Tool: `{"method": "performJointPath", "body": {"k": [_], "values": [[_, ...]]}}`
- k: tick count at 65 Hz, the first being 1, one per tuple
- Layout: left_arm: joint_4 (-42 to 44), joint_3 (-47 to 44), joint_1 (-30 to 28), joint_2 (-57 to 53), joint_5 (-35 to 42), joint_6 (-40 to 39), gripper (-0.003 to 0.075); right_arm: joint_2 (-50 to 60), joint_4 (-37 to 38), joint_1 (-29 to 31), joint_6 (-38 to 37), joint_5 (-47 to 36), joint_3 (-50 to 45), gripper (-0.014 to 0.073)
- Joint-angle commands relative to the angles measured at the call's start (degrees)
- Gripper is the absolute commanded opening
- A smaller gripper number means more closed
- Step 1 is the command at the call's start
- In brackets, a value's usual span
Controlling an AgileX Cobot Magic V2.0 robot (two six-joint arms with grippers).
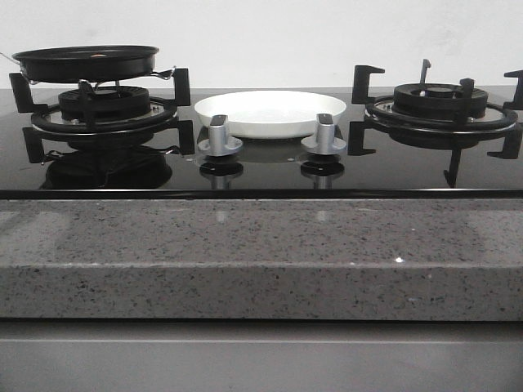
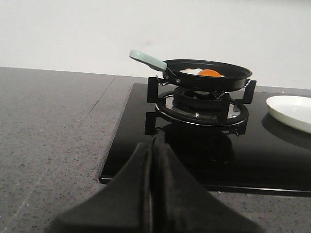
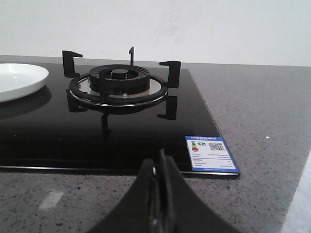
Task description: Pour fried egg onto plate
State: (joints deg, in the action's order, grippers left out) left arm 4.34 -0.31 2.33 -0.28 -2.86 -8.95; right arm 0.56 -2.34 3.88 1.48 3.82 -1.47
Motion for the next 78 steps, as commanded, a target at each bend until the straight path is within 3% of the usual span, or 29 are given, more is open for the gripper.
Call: {"method": "performJointPath", "body": {"k": [1, 48, 70, 78], "values": [[0.4, -0.4, 0.0, -1.0, 4.5, -0.4, -0.0019, 1.1, 0.4, 0.2, 0.0, -4.5, 0.2, -0.0069], [0.6, 2.7, 0.0, -1.0, 7.3, -0.6, -0.0019, 1.1, 0.4, 0.2, 0.0, -2.8, 2.9, -0.0069], [-1.3, 27.0, 0.0, 6.2, -18.8, -0.6, -0.0019, -4.8, 0.6, 0.2, 0.8, 17.6, 25.0, -0.0069], [-1.3, 34.5, 0.0, 11.9, -24.3, -0.6, -0.0019, -10.7, 0.6, 0.2, 1.2, 25.5, 34.0, -0.0069]]}}
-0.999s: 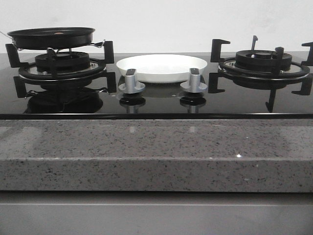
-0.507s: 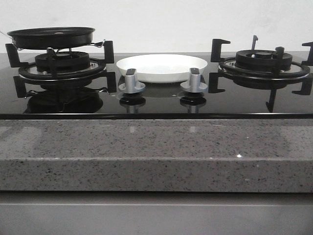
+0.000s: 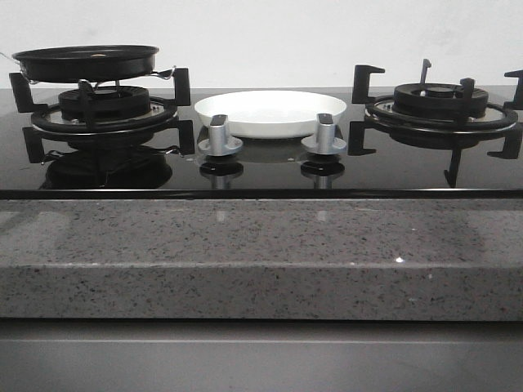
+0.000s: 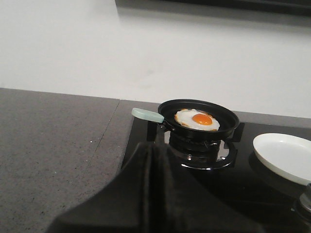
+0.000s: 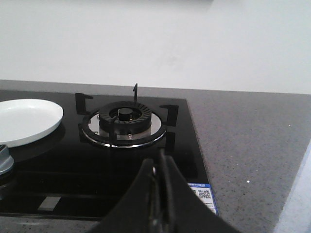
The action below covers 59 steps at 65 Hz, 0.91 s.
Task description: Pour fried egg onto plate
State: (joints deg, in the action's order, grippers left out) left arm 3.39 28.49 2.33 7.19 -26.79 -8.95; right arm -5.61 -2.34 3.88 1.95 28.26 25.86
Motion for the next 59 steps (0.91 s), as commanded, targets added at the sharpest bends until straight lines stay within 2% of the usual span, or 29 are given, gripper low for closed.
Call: {"method": "performJointPath", "body": {"k": [1, 14, 42, 46, 50, 54, 59], "values": [[-0.4, 6.4, 0.0, 5.0, -0.8, -0.6, -0.0019, -5.6, 0.6, 0.2, 0.8, 2.2, 7.5, -0.0069], [-0.4, 11.5, 0.0, 13.1, -2.8, -0.6, -0.0019, -16.3, 0.6, 0.2, 0.8, 11.9, 17.3, -0.0069], [-0.4, 9.6, 0.0, 20.0, -3.7, -0.6, -0.0012, -25.8, 0.6, 0.2, 0.8, 12.7, 17.9, -0.0067], [-0.4, 9.6, 0.0, 20.2, -3.6, -0.6, 0.0067, -26.3, 0.6, 0.2, 0.8, 13.1, 17.9, -0.0048], [-0.4, 9.6, 0.0, 20.2, -3.5, -0.6, 0.0182, -26.6, 0.6, 0.2, 0.8, 13.5, 17.9, 0.0022], [-0.4, 9.6, 0.0, 20.2, -3.3, -0.6, 0.0336, -26.8, 0.6, 0.2, 0.8, 13.4, 17.9, 0.0142], [-0.4, 9.6, 0.0, 20.2, -3.1, -0.6, 0.0472, -27.2, 0.6, 0.2, 0.8, 13.0, 17.9, 0.0335]]}}
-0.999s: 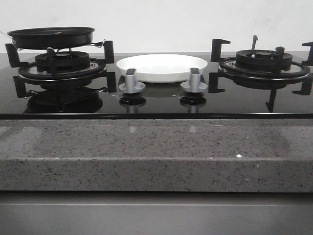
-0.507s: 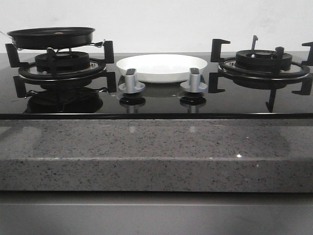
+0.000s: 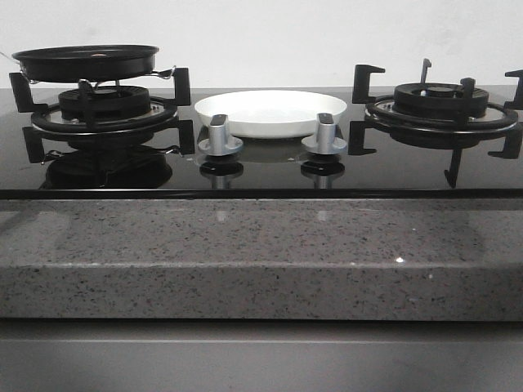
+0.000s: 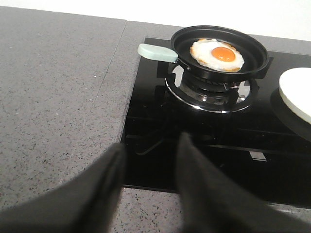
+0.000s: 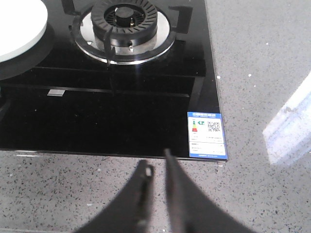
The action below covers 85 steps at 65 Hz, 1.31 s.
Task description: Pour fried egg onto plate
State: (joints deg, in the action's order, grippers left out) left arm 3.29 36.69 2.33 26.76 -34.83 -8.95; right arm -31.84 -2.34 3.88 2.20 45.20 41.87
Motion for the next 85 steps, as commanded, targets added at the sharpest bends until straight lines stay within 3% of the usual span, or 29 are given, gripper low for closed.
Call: {"method": "performJointPath", "body": {"k": [1, 5, 9, 22, 41, 55, 85], "values": [[-0.3, 1.4, 0.0, 0.6, 4.9, -0.6, 0.0496, -1.2, 0.6, 0.2, 0.5, -4.0, 1.9, 0.0377], [-0.3, 1.4, 0.0, 0.6, 4.9, -0.6, 0.0527, -1.7, -0.1, 0.2, 0.5, -4.2, 1.9, 0.0463], [-0.3, 1.4, 0.0, 0.6, 4.9, -0.6, 0.0524, -2.5, -2.1, 0.1, 0.5, -4.2, 1.9, 0.0493], [-0.3, 1.4, 0.1, 0.6, 4.9, -0.6, 0.0524, -9.8, -11.9, -6.0, 9.7, -1.5, 5.3, 0.0447], [-0.3, 1.4, 8.1, 0.6, 5.1, -0.6, 0.0524, -24.1, -14.9, -15.2, 10.3, -0.4, 15.7, 0.0440], [-0.3, 1.4, 10.1, 0.6, 5.1, -0.6, 0.0524, -37.3, -19.7, -15.4, 10.1, 3.0, 26.1, 0.0319], [-0.3, 1.4, 10.1, 0.6, 5.1, -0.6, 0.0524, -66.3, -17.6, -15.0, 0.4, 14.5, 56.5, 0.0318]]}}
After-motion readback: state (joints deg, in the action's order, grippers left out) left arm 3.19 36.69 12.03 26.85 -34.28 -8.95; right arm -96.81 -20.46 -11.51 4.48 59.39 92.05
